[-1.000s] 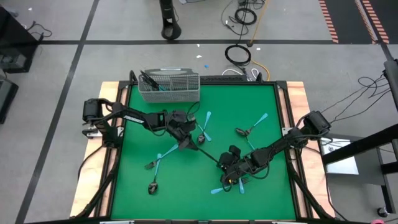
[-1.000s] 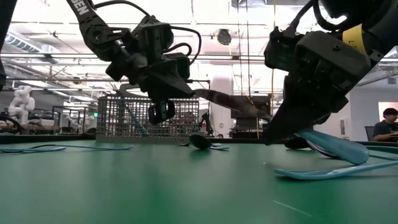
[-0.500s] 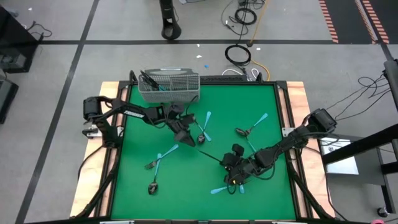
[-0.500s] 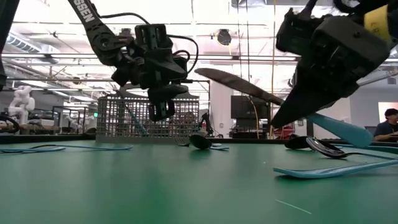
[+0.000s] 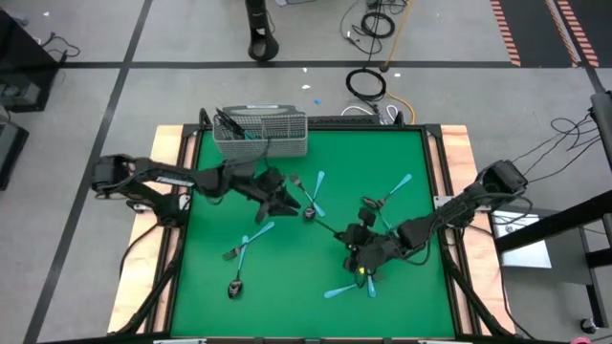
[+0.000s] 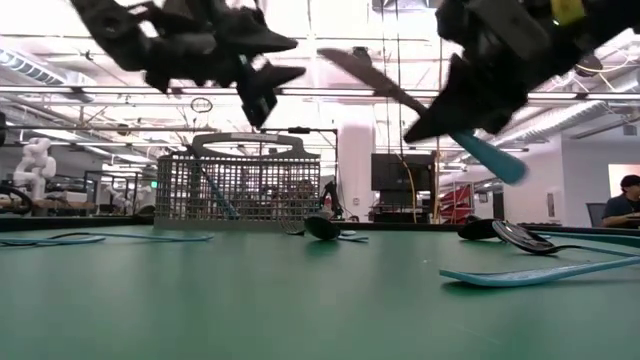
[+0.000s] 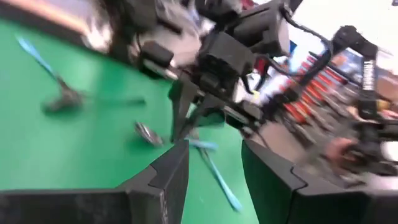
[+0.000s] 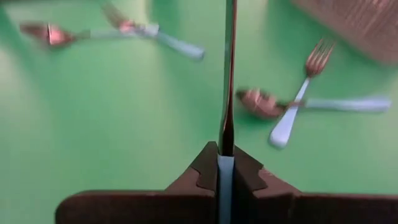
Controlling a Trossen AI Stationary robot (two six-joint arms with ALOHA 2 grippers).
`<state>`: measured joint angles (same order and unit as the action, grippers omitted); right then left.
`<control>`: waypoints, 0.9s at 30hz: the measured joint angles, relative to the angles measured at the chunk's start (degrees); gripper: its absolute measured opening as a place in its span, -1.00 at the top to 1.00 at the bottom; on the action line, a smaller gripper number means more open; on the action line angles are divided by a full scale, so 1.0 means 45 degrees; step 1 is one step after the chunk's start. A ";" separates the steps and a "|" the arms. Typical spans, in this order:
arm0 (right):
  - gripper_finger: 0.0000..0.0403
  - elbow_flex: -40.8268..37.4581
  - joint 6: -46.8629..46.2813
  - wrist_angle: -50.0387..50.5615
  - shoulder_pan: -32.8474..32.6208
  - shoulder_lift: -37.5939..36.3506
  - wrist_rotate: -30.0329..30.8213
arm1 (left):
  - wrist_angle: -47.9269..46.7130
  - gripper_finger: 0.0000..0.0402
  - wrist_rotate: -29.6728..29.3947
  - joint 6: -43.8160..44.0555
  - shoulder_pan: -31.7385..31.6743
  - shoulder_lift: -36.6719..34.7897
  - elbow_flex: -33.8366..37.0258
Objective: Sort silverware
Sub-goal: Put the table knife into the silverware rack
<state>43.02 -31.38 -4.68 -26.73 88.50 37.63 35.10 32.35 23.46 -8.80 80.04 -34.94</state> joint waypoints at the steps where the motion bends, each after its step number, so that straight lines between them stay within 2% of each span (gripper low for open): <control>1: 1.00 -0.0170 0.0444 -0.0713 0.0135 -0.0167 -0.0002 | 0.0679 0.25 -0.0839 -0.0156 0.0369 -0.0188 0.0376; 5: 1.00 -0.1022 0.2206 -0.4528 0.0743 -0.0533 -0.0314 | 0.4691 0.25 -0.4892 -0.0802 0.1915 -0.0048 0.2007; 7: 1.00 -0.1494 0.2873 -0.6747 0.1186 -0.0530 -0.1307 | 0.7054 0.25 -0.6142 -0.1030 0.2501 0.0627 0.2360; 8: 1.00 -0.1664 0.3069 -0.7727 0.1423 -0.0474 -0.2011 | 0.8178 0.25 -0.6355 -0.1097 0.2700 0.1081 0.2369; 10: 1.00 -0.1742 0.3232 -0.9153 0.1896 -0.0273 -0.3666 | 0.9739 0.25 -0.6330 -0.1171 0.2911 0.1960 0.1997; 13: 1.00 -0.1613 0.3298 -0.9493 0.2262 -0.0082 -0.4825 | 0.9550 0.25 -0.6112 -0.1039 0.2989 0.3150 0.1005; 18: 1.00 -0.1582 0.3468 -0.9483 0.2291 -0.0089 -0.4739 | 0.9809 0.25 -0.4622 -0.1092 0.3002 0.4561 -0.0157; 27: 1.00 -0.1562 0.3342 -0.9293 0.2546 -0.0089 -0.4726 | 0.9636 0.25 -0.4853 -0.1389 0.2998 0.5730 -0.1399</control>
<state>35.99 -16.34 -46.50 -15.28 88.09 16.37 78.47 10.51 17.21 4.69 105.83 -41.24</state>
